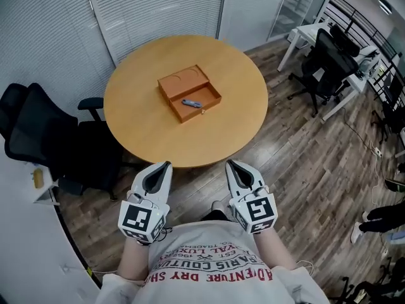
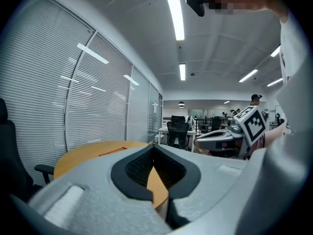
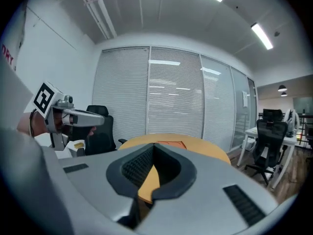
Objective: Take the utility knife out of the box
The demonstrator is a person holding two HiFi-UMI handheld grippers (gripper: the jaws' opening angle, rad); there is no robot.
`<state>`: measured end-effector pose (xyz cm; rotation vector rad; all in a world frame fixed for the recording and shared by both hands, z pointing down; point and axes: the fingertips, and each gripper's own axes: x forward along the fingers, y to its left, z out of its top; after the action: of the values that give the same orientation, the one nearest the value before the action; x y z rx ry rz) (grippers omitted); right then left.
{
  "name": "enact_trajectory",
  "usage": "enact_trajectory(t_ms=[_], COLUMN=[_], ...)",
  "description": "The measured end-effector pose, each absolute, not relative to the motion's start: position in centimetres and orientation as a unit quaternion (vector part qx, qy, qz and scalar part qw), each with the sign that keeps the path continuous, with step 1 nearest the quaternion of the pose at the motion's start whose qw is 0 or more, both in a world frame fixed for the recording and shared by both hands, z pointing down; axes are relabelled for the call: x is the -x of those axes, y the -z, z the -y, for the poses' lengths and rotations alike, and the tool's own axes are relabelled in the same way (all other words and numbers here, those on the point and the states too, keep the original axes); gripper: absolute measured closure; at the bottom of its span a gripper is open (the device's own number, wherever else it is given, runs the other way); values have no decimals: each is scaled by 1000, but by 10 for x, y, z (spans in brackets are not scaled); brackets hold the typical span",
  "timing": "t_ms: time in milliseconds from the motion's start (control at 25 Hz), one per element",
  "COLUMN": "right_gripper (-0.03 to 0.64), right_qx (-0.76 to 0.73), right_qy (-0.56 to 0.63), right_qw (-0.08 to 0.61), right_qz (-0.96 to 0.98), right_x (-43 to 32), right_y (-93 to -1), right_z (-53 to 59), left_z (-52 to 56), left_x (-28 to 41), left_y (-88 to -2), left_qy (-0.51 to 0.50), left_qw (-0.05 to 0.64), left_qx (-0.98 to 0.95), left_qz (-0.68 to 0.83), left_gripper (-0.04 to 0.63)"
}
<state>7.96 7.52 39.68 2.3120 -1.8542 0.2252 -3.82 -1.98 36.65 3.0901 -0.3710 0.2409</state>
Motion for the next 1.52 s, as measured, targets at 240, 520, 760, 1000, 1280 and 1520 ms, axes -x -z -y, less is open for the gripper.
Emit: enact_trajectory(t_ms=[240, 520, 760, 1000, 1280, 1520], right_gripper=[609, 609, 609, 609, 609, 609], right_qx=[-742, -704, -683, -673, -652, -613], right_qy=[-75, -113, -138, -158, -163, -166], right_qw=[99, 129, 131, 132, 144, 159], right_qz=[659, 689, 705, 710, 726, 756], right_x=[-174, -234, -251, -258, -264, -271], right_y=[-395, -418, -439, -448, -463, -471], right_z=[-50, -11, 38, 111, 175, 209], left_z=[35, 47, 90, 157, 212, 238], left_x=[-52, -119, -129, -148, -159, -161], left_y=[-364, -361, -385, -384, -413, -429], left_qy=[-75, -77, -105, -81, -109, -90], left_qw=[17, 7, 33, 39, 57, 113], left_qx=[-983, -980, -974, -979, -975, -959], left_qz=[169, 183, 200, 181, 184, 245], left_gripper=[600, 600, 600, 600, 600, 600])
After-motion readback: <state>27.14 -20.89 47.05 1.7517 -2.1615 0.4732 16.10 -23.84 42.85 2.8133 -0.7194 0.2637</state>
